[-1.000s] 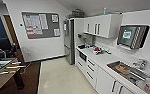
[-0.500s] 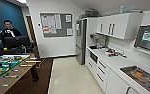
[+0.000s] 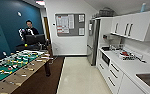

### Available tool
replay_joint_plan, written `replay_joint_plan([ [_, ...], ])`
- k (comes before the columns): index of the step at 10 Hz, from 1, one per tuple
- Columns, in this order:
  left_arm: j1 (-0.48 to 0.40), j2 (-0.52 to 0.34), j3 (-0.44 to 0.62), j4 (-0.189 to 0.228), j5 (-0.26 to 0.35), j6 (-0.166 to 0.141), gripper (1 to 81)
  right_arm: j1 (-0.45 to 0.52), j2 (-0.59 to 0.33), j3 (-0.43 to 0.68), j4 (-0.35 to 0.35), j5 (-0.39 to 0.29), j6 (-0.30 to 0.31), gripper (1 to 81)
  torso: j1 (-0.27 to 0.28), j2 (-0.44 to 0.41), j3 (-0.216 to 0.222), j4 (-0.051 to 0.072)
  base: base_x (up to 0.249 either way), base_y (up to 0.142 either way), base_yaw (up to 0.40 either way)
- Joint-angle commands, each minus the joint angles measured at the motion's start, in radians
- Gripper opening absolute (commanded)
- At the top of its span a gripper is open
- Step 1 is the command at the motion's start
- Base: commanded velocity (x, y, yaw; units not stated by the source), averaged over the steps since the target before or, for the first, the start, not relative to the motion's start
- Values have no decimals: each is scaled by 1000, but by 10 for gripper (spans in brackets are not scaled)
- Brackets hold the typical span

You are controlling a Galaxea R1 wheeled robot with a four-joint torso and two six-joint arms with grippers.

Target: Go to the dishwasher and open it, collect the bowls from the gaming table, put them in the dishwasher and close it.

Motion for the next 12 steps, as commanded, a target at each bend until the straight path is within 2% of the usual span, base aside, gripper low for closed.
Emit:
replay_joint_plan([
  [1, -49, -5, -3, 8, 49, 3, 811, 53, 0, -4, 6, -47, 1, 811, 0, 0, 0, 0, 0, 0, 356],
  [12, -49, -3, -3, 8, 49, 3, 811, 48, 4, -3, -1, -49, -4, 811, 0, 0, 0, 0, 0, 0, 356],
])
